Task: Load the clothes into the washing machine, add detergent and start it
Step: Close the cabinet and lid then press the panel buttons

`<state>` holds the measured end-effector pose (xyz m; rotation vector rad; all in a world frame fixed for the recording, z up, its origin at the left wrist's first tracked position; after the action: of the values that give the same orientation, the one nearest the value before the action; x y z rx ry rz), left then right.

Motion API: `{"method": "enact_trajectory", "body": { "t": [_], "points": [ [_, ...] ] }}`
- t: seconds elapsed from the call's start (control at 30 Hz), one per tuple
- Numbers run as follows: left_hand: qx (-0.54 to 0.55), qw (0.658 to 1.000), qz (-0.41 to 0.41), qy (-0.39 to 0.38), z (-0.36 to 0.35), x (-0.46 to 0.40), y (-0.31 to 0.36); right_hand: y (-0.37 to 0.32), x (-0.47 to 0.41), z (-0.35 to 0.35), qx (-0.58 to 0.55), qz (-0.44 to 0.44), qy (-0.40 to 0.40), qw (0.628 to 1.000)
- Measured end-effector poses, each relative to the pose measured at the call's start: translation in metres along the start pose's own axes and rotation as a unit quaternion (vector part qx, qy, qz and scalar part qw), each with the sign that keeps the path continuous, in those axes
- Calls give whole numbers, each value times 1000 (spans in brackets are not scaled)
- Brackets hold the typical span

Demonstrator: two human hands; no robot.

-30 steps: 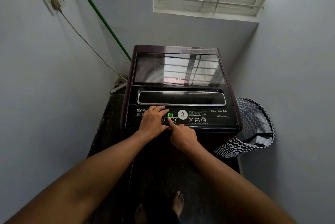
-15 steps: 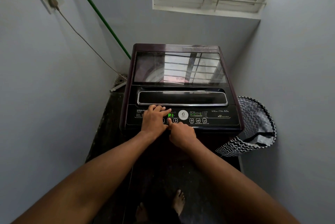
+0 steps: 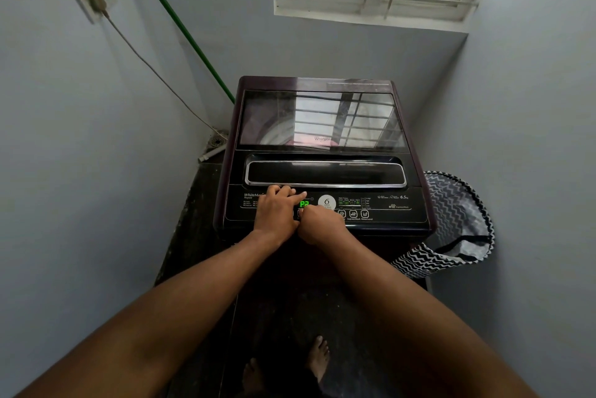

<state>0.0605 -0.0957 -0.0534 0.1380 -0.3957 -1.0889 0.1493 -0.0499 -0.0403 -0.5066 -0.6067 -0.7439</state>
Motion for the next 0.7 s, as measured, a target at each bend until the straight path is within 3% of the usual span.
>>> {"method": "enact_trajectory", "body": {
  "t": [0.7],
  "points": [
    [-29,999,-5,-16,2,3,8,14,30,-24,5,17,14,1000]
  ]
}}
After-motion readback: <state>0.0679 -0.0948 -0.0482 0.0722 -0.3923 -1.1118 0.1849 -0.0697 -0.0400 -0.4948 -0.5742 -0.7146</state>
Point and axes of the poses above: each hand's wrist, its own x-axis away from the middle knuckle, its own z-axis out of the back of the hand, y = z × x, the point moved 7 cm from there along -x, towards the middle knuckle, and after that the axes turned 15 degrees about -y, right-handed, at the moved point
